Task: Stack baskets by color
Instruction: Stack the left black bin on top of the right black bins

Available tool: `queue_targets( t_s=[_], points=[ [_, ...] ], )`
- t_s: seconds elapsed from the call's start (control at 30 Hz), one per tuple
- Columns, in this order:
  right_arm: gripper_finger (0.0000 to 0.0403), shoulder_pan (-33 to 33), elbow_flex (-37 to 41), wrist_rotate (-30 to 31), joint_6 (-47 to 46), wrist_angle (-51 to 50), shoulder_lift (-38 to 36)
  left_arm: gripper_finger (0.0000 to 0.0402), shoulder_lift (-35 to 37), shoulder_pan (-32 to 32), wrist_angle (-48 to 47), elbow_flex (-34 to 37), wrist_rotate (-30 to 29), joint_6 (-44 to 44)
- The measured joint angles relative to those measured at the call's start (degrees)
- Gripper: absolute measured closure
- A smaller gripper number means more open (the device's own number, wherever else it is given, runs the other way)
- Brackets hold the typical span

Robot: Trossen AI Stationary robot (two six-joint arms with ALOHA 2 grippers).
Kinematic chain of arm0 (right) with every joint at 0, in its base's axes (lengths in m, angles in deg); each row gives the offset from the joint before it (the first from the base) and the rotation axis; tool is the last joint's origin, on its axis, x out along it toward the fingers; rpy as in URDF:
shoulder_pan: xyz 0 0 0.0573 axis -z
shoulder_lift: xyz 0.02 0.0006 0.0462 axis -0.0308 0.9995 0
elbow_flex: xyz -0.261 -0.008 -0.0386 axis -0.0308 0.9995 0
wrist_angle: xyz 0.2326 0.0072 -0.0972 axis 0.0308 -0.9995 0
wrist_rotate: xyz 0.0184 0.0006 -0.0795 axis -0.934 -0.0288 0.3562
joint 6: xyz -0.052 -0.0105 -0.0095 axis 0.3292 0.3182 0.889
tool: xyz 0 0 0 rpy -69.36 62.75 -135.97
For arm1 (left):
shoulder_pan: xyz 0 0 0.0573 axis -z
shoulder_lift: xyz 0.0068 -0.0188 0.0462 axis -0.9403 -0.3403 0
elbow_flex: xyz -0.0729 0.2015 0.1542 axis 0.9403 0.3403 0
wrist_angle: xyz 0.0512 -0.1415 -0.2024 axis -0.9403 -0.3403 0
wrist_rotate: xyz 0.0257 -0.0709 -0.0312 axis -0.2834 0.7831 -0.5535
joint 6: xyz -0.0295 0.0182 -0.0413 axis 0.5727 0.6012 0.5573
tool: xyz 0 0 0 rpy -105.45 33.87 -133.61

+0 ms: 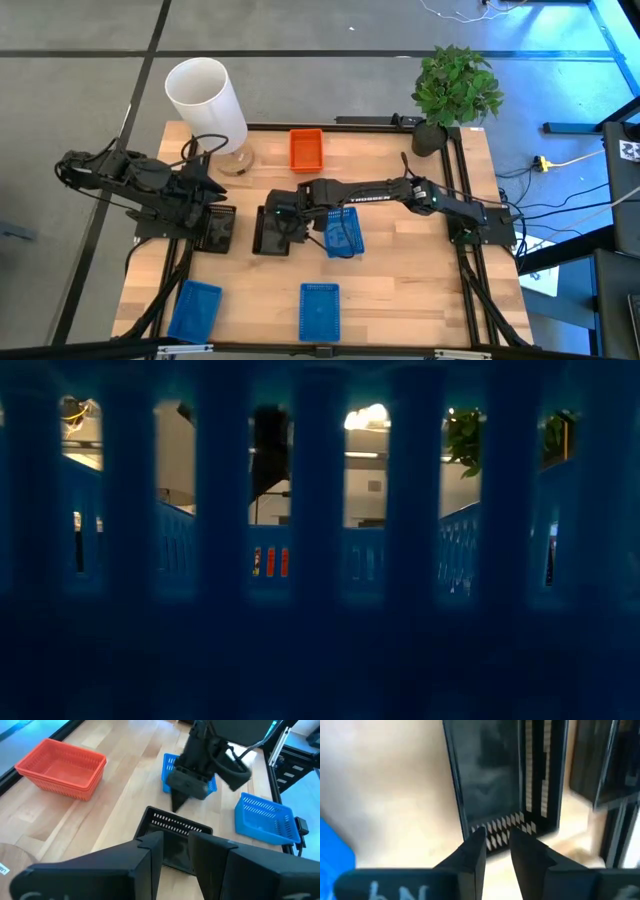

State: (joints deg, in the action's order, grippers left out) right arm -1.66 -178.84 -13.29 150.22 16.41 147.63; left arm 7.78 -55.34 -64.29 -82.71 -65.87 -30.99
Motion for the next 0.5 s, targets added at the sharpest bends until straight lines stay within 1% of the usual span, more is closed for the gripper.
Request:
queue_targets(
  t_s=[0.1, 0.17, 0.27, 0.4, 0.5],
  points=[
    [0.0313, -0.2, 0.0, 7.0, -0.2, 0.1, -0.1, 0.0318, 0.0, 0.0, 0.0, 0.0, 0.0, 0.3],
    [0.0314, -0.2, -0.1, 9.8, -2.7, 0.9, -0.3, 0.0318, 0.0, 0.0, -0.2, 0.0, 0.0, 1.4],
    [0.0315, -0.2, -1.0, 10.3, -9.6, 0.5, -1.3, 0.0318, -0.1, 0.0, -2.6, 0.0, 0.5, 5.7],
    [0.0316, 0.3, -1.0, 9.9, -19.0, -0.3, -5.0, 0.0318, -0.5, 0.0, -7.1, 0.0, 1.1, 12.8],
    [0.0316, 0.4, -1.0, 9.9, -26.0, -0.8, -8.3, 0.0321, -1.3, 0.0, -8.8, 0.0, 2.6, 19.7]
  ],
)
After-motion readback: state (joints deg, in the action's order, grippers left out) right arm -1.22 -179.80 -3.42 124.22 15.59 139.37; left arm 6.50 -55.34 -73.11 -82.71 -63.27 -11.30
